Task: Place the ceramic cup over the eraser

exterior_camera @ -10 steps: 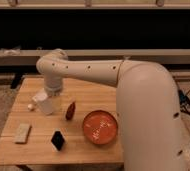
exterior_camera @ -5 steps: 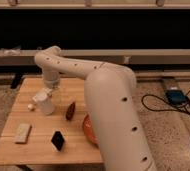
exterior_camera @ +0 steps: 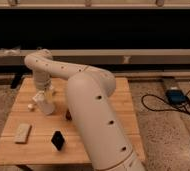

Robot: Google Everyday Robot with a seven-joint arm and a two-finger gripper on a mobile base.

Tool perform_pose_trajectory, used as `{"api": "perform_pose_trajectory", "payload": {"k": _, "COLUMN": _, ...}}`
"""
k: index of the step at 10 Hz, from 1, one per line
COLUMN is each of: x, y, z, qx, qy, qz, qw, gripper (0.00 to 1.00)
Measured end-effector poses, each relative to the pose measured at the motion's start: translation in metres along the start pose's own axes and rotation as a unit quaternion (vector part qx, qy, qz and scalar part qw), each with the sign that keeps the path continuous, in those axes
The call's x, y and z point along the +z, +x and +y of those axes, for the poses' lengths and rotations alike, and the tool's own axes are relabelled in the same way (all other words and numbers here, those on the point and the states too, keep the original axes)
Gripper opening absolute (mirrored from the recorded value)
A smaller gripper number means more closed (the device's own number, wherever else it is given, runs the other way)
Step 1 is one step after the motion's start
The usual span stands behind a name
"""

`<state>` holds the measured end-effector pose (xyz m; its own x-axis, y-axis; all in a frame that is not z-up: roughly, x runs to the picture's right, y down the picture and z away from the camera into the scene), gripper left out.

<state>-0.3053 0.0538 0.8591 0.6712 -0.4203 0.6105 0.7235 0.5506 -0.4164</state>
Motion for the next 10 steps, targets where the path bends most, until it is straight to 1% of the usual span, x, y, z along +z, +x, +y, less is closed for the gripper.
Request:
{"api": "perform_pose_trajectory", "payload": {"k": 2, "x": 0.007, "y": 0.001, "z": 0.000, "qx": -0.004, "qy": -0.006, "qz": -0.001, "qw": 1.0000, "gripper": 0.80}}
{"api": "perform_pose_trajectory", "payload": {"k": 3, "x": 0.009, "y": -0.004, "z": 0.001, "qx": -0.010, "qy": -0.009, "qz": -0.001, "qw": 0.9999, "gripper": 0.75}}
{"api": "perform_pose_trajectory", "payload": {"k": 4, "x": 0.011, "y": -0.013, "z": 0.002, "qx": -0.019, "qy": -0.014, "qz": 0.002, "qw": 0.9997, "gripper": 0.66}}
{"api": "perform_pose_trajectory", "payload": {"k": 5, "x": 0.008, "y": -0.015, "z": 0.005, "qx": -0.022, "qy": -0.015, "qz": 0.007, "qw": 0.9996, "gripper": 0.56}}
{"api": "perform_pose_trajectory", "payload": {"k": 6, "x": -0.001, "y": -0.019, "z": 0.006, "qx": -0.023, "qy": -0.011, "qz": 0.011, "qw": 0.9996, "gripper": 0.45}}
{"api": "perform_pose_trajectory", "payload": {"k": 7, "x": -0.011, "y": -0.022, "z": 0.008, "qx": -0.024, "qy": -0.005, "qz": 0.016, "qw": 0.9996, "gripper": 0.36}}
{"api": "perform_pose_trajectory", "payload": {"k": 10, "x": -0.054, "y": -0.037, "z": 0.016, "qx": -0.032, "qy": 0.013, "qz": 0.034, "qw": 0.9988, "gripper": 0.06}}
